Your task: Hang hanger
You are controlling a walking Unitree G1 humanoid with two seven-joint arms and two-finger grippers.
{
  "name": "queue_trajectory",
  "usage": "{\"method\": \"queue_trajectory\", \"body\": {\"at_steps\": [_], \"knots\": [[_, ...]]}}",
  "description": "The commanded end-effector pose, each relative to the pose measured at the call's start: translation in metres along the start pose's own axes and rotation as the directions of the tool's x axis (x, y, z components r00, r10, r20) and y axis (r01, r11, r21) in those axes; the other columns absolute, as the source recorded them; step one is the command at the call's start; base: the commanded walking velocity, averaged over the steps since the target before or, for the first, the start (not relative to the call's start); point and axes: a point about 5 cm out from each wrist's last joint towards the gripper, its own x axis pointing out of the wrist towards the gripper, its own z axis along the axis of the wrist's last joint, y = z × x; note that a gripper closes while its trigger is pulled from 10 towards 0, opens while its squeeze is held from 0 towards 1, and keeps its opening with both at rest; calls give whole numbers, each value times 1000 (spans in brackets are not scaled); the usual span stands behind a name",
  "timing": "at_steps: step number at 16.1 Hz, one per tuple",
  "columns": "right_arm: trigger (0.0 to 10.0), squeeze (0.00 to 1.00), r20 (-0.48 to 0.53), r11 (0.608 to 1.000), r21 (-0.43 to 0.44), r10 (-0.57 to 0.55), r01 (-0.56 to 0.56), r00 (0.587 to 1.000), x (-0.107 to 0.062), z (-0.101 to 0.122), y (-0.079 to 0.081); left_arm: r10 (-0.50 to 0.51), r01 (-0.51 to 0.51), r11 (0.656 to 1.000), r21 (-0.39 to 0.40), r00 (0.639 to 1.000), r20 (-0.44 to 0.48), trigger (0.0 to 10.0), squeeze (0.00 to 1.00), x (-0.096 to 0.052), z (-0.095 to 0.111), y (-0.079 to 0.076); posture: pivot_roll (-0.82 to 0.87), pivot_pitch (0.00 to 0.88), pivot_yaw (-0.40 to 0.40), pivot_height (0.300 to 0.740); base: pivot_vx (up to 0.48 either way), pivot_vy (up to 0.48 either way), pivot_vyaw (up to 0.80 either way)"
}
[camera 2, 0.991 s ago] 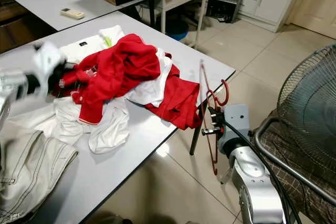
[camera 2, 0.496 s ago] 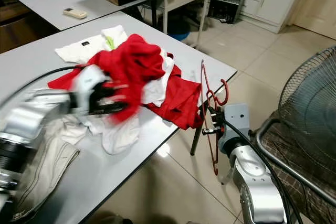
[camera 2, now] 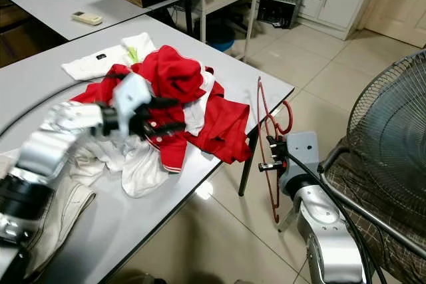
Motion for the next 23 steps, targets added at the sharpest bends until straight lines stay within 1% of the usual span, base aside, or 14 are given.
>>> {"method": "queue_trajectory", "body": {"at_steps": [1, 2, 3, 4, 5, 6, 7, 10, 12, 15, 16, 17, 19, 23], "knots": [[10000, 0, 17, 1000, 0, -2, 2, 1000, -2, 5, -1, 78, -78, 997, 14, 997, 9, 10000, 0, -8, 5, 15, -174, 0, 26, 740, 0, 0, 0], [10000, 0, 17, 1000, 1, 0, 0, 1000, -2, 5, -1, 224, -225, 974, -21, 974, -7, 10000, 329, -20, 2, 36, -174, 0, 27, 740, 0, 0, 0], [10000, 0, 16, 1000, 1, 0, 0, 1000, -2, 5, -1, 269, -269, 963, -29, 963, -19, 10000, 1000, -23, 0, 43, -174, 0, 27, 740, 0, 0, 0], [10000, 0, 16, 1000, 1, 0, 0, 1000, -2, 5, -1, 356, -358, 934, -8, 930, -96, 10000, 1000, -33, -10, 55, -174, 0, 28, 740, 0, 0, 0], [10000, 0, 16, 1000, 1, 0, 0, 1000, -2, 4, -1, 458, -461, 886, 48, 855, -242, 10000, 1000, -47, -32, 67, -173, 0, 28, 740, 0, 0, 0], [10000, 0, 16, 1000, 1, 1, -1, 1000, -2, 4, -1, 476, -489, 872, 30, 831, -288, 10000, 353, -50, -41, 69, -173, 0, 26, 740, 0, 0, 0], [10000, 0, 15, 1000, 1, 1, -1, 1000, -2, 4, -1, 483, -505, 863, 6, 821, -303, 10000, 0, -51, -46, 69, -173, 0, 26, 740, 0, 0, 0], [10000, 0, 15, 1000, -1, 9, -9, 1000, -2, 4, 0, 510, -565, 819, -103, 798, -323, 10000, 0, -46, -67, 65, -172, 0, 21, 740, 0, 0, 0], [10000, 0, 14, 1000, -3, 13, -13, 1000, -3, 4, 1, 525, -577, 763, -292, 816, -243, 10000, 0, -37, -67, 64, -174, 0, 20, 740, 0, 0, 0], [10000, 0, 12, 1000, -7, 19, -19, 1000, -3, 4, 1, 598, -661, 683, -311, 750, -281, 10000, 0, -38, -76, 70, -178, 0, 18, 740, 0, 0, 0], [10000, 0, 12, 1000, -9, 21, -21, 1000, -3, 4, 1, 639, -710, 638, -299, 705, -309, 9765, 0, -42, -79, 75, -178, 0, 18, 740, 0, 0, 0], [10000, 0, 12, 1000, -10, 21, -21, 1000, -3, 4, 1, 654, -732, 623, -275, 681, -330, 6941, 0, -45, -82, 77, -178, 0, 18, 740, 0, 0, 0], [10000, 0, 11, 1000, -11, 22, -22, 1000, -3, 4, 1, 667, -753, 615, -235, 655, -355, 0, 0, -49, -86, 79, -178, 0, 18, 740, 0, 0, 0], [10000, 0, 16, 999, -25, 30, -29, 999, -3, 5, 1, 656, -739, 627, -249, 672, -343, 0, 0, -48, -87, 79, -178, 0, 17, 740, 0, 0, 0]]}}
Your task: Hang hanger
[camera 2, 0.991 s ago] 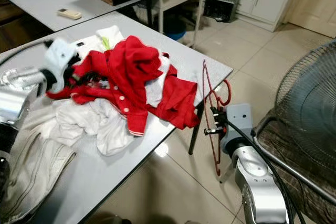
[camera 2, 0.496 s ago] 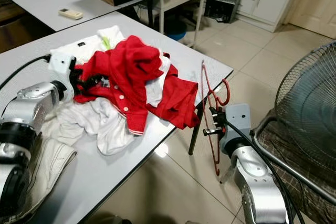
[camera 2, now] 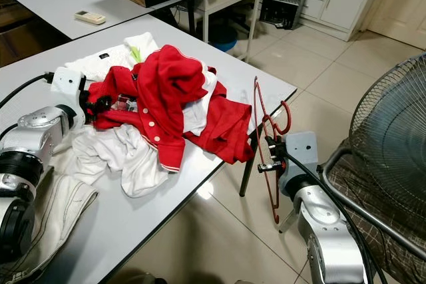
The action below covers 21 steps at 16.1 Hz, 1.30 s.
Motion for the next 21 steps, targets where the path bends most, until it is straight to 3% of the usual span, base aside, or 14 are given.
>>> {"method": "queue_trajectory", "body": {"at_steps": [1, 5, 7, 9, 12, 14, 17, 21], "knots": [[10000, 0, 24, 1000, -10, 10, -10, 1000, -2, 4, 1, -2, 3, 1000, -2, 1000, 24, 0, 0, 1, 7, 2, -178, 0, 17, 740, 0, 0, 0], [10000, 0, 103, 995, 0, 98, -99, 990, -8, 14, 3, -35, 38, 999, -29, 994, 101, 0, 0, 3, 15, -5, -176, 0, 19, 740, 0, 0, 0], [10000, 0, 201, 988, 35, 138, -148, 970, -12, 29, -3, -34, 40, 997, -61, 995, 92, 0, 0, 4, 10, -9, -177, 0, 22, 740, 0, 0, 0], [10000, 0, 241, 973, 5, 221, -229, 945, -17, 38, 0, -36, 40, 997, -59, 997, 74, 0, 0, 5, 3, -12, -179, 0, 23, 740, 0, 0, 0], [10000, 0, 284, 885, -40, 455, -464, 844, -35, 50, 13, 25, -18, 998, -62, 994, 106, 0, 0, 2, 9, -1, -176, 0, 20, 740, 0, 0, 0], [10000, 0, 275, 864, -37, 491, -501, 826, -37, 50, 15, 27, -21, 998, -63, 994, 109, 0, 0, 2, 9, 1, -173, 0, 18, 740, 0, 0, 0], [10000, 0, 206, 786, -52, 612, -616, 764, -39, 51, 26, 1, 6, 998, -60, 992, 129, 0, 0, 2, 9, -2, -171, 0, 17, 740, 0, 0, 0], [10000, 0, 24, 689, 4, 724, -724, 689, -42, 34, 42, 12, -1, 999, -35, 950, 313, 0, 0, -9, 55, 20, -160, 0, 9, 740, 0, 0, 0]]}}
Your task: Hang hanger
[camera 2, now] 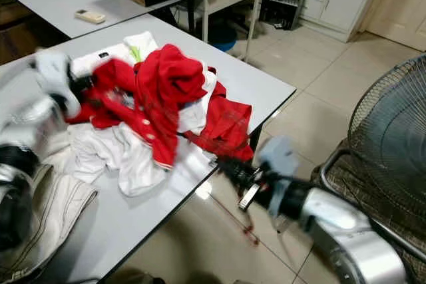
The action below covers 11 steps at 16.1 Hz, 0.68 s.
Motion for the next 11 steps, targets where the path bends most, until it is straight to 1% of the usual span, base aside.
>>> {"method": "queue_trajectory", "body": {"at_steps": [1, 2, 3, 4, 5, 6, 7, 8, 9, 10, 11], "knots": [[10000, 0, -35, 999, 30, 30, -29, 999, 3, -5, 4, -62, 54, 996, 64, 990, 129, 0, 0, 1, 40, 5, -152, 0, 7, 740, 0, 0, 0], [10000, 0, -64, 998, 49, 38, -35, 997, 5, -10, 5, -122, 100, 987, 125, 976, 180, 0, 0, -2, 61, 6, -148, 0, 5, 740, 0, 0, 0], [10000, 0, -82, 998, 61, 33, -28, 996, 7, -12, 3, -170, 133, 974, 185, 965, 201, 0, 0, -7, 71, 6, -141, 0, 3, 740, 0, 0, 0], [10000, 0, -88, 998, 62, 29, -24, 996, 8, -13, 2, -191, 148, 967, 207, 959, 208, 0, 0, -8, 74, 5, -139, 0, 2, 740, 0, 0, 0], [10000, 0, -96, 998, 54, -8, 13, 995, 11, -14, -5, -268, 207, 932, 297, 946, 184, 0, 0, -14, 81, 3, -129, 0, 0, 740, 0, 0, 0], [10000, 0, -102, 996, 49, -72, 77, 992, 12, -14, -13, -289, 225, 915, 335, 945, 155, 0, 0, -16, 81, 3, -124, 0, -1, 740, 0, 0, 0], [10000, 0, -88, 986, 34, -160, 164, 983, 13, -12, -24, -290, 222, 894, 388, 949, 126, 0, 0, -18, 81, 5, -120, 0, 0, 740, 0, 0, 0], [10000, 0, -29, 965, 24, -261, 262, 965, 11, -4, -40, -283, 218, 869, 443, 956, 84, 0, 0, -23, 80, 9, -119, 0, 3, 740, 0, 0, 0], [10000, 0, 18, 952, 34, -306, 305, 952, 9, 4, -49, -271, 215, 848, 485, 961, 49, 0, 0, -27, 79, 13, -118, 0, 3, 740, 0, 0, 0], [10000, 0, 67, 939, 44, -344, 342, 937, 5, 15, -60, -228, 182, 832, 524, 973, 23, 0, 0, -32, 81, 23, -117, 0, 4, 740, 0, 0, 0], [10000, 0, 82, 932, 46, -363, 360, 928, 3, 19, -65, -205, 164, 829, 535, 979, 18, 0, 0, -34, 82, 28, -117, 0, 4, 740, 0, 0, 0]]}}
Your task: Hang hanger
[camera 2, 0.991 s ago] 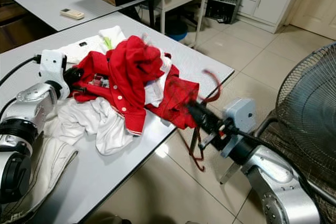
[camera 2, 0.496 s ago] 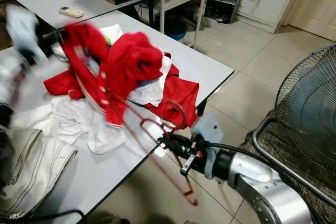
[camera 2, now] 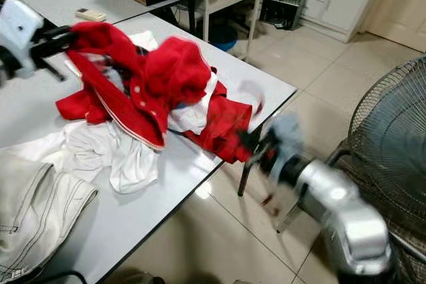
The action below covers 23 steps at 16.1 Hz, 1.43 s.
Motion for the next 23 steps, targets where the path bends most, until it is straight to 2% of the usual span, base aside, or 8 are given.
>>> {"method": "queue_trajectory", "body": {"at_steps": [1, 3, 5, 7, 9, 12, 18, 23], "knots": [[10000, 0, 39, 995, -25, -97, 98, 995, -3, 10, -21, 80, -76, 994, 84, 996, -43, 0, 0, -12, 5, 21, -116, 0, 4, 740, 0, 0, 0], [10000, 0, 85, 984, -33, -174, 178, 981, 1, 22, -40, 171, -160, 977, 141, 982, -76, 0, 0, -29, 10, 48, -108, 0, -2, 740, 0, 0, 0], [10000, 0, 145, 988, -1, -153, 154, 978, 10, 34, -42, 124, -113, 986, 125, 988, -87, 0, 0, -40, 15, 50, -95, 0, -10, 740, 0, 0, 0], [10000, 0, 156, 995, 19, -103, 101, 982, 22, 30, -37, -49, 49, 999, -5, 995, -83, 0, 0, -38, 11, 16, -88, 0, -7, 740, 0, 0, 0], [10000, 0, 198, 1000, 13, -17, 15, 980, 29, 34, -26, -192, 181, 976, -118, 977, -93, 0, 0, -26, -6, -47, -76, 0, -12, 740, 0, 0, 0], [10000, 0, 237, 982, 19, 179, -189, 955, 19, 45, -2, -99, 95, 976, -198, 995, -14, 0, 0, -1, -2, -71, -88, 0, -1, 740, 0, 0, 0], [10000, 0, -26, 872, 115, 481, -475, 876, -11, -1, 42, 144, -93, 941, -324, 980, 136, 0, 0, 17, 42, -44, -108, 0, 14, 740, 0, 0, 0], [10000, 0, 24, 867, 187, 466, -462, 884, -3, -2, 43, -88, 126, 956, -264, 985, 150, 0, 0, 14, 48, -67, -102, 0, 14, 740, 0, 0, 0]]}}
